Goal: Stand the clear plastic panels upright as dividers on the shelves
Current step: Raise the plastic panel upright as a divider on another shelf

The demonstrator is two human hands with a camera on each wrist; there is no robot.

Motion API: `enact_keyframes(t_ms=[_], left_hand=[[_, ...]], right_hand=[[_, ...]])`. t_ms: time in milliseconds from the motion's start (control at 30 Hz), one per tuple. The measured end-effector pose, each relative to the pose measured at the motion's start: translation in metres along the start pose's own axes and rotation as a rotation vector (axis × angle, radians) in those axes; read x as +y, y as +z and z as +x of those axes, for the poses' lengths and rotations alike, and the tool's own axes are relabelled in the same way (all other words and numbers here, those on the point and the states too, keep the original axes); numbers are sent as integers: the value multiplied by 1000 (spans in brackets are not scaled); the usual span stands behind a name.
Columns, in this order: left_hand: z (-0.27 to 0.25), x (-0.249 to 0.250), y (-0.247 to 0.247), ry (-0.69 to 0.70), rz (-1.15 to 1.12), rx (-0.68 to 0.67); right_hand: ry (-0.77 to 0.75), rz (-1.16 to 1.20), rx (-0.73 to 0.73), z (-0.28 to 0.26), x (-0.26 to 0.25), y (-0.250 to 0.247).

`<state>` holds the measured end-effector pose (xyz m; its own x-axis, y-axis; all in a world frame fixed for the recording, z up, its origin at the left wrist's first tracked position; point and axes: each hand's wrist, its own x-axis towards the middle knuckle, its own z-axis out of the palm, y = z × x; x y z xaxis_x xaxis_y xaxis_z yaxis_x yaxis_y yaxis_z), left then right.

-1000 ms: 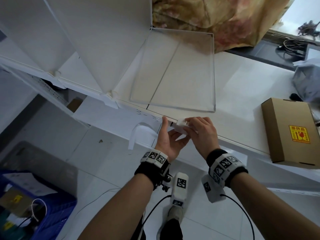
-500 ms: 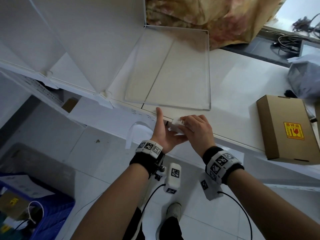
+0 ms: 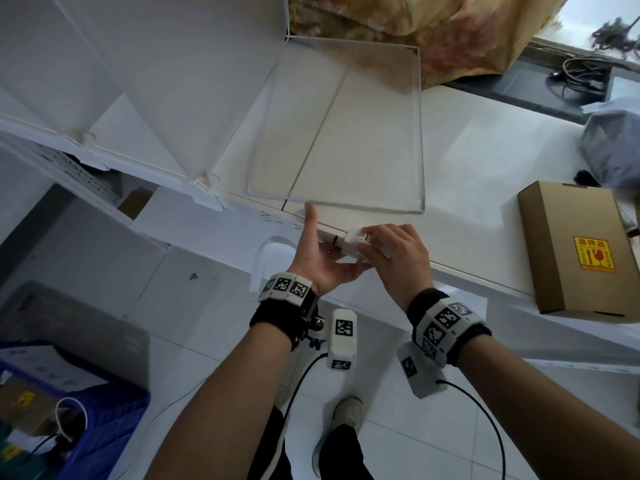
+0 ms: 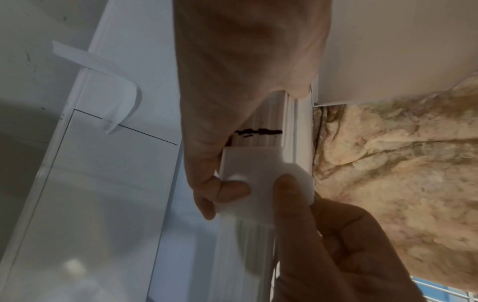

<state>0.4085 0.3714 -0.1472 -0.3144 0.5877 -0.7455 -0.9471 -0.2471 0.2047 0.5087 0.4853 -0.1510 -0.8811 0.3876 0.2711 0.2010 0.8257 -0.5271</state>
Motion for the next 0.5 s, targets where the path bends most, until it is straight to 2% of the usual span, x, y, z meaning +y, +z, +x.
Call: enact_keyframes(t_ms=[167, 300, 500], left_hand=[[2, 0, -2, 37, -25, -23], [0, -2, -6, -15, 53, -104], [0, -1, -7, -27, 60, -128]], right_hand=[[-12, -12, 32, -1, 1, 1], [-3, -9, 34, 0, -1, 3], [0, 9, 44, -2, 0, 4]])
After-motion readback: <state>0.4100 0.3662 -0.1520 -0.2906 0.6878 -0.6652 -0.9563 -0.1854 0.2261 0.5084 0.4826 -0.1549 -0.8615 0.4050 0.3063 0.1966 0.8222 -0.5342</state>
